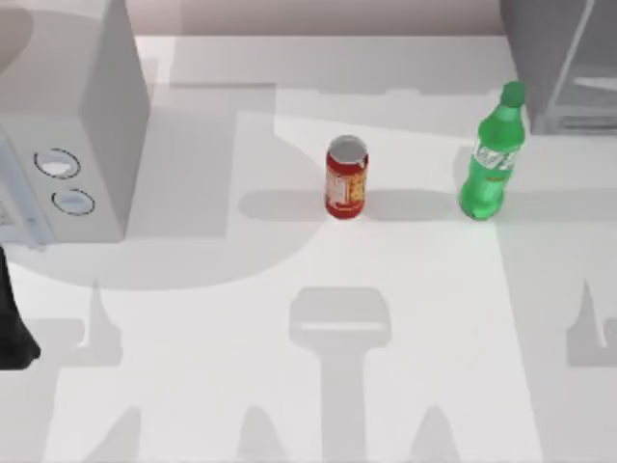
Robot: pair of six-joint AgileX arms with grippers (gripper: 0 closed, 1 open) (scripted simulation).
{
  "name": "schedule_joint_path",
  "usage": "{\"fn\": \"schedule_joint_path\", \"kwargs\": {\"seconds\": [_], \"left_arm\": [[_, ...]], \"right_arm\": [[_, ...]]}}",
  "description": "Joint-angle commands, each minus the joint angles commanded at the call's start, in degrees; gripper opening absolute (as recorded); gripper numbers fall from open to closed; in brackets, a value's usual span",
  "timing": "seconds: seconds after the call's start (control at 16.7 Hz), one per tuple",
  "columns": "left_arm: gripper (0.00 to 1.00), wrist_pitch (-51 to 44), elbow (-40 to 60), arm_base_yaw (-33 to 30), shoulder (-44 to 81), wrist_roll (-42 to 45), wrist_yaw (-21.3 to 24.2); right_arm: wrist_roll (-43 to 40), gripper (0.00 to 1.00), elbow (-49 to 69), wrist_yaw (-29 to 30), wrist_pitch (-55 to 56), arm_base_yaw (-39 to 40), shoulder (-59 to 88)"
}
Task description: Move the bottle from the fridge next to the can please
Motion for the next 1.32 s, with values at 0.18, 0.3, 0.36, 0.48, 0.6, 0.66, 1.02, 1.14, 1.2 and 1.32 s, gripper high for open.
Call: {"fn": "schedule_joint_path", "kwargs": {"seconds": [0.18,0.3,0.36,0.48,0.6,0.66,1.02,1.14,1.2,1.32], "left_arm": [[1.0,0.0,0.0,0.0,0.0,0.0,0.0],[1.0,0.0,0.0,0.0,0.0,0.0,0.0],[1.0,0.0,0.0,0.0,0.0,0.0,0.0],[1.0,0.0,0.0,0.0,0.0,0.0,0.0],[1.0,0.0,0.0,0.0,0.0,0.0,0.0],[1.0,0.0,0.0,0.0,0.0,0.0,0.0],[1.0,0.0,0.0,0.0,0.0,0.0,0.0],[1.0,0.0,0.0,0.0,0.0,0.0,0.0],[1.0,0.0,0.0,0.0,0.0,0.0,0.0],[1.0,0.0,0.0,0.0,0.0,0.0,0.0]], "right_arm": [[-0.1,1.0,2.2,0.2,-3.7,-0.2,-2.7],[-0.1,1.0,5.1,0.3,-9.2,-0.3,-6.1],[-0.1,1.0,6.8,0.3,-12.8,-0.4,-8.2],[-0.2,1.0,10.7,0.3,-21.3,-0.4,-12.9],[-0.3,1.0,14.9,0.2,-31.1,-0.4,-18.2],[-0.3,1.0,17.2,0.2,-36.2,-0.4,-20.9],[-0.5,1.0,30.0,0.0,-66.1,-0.4,-36.6],[-0.6,1.0,33.4,-0.1,-74.0,-0.4,-40.6],[-0.6,1.0,34.8,-0.1,-77.2,-0.4,-42.3],[-0.6,1.0,36.8,-0.1,-81.8,-0.4,-44.8]]}}
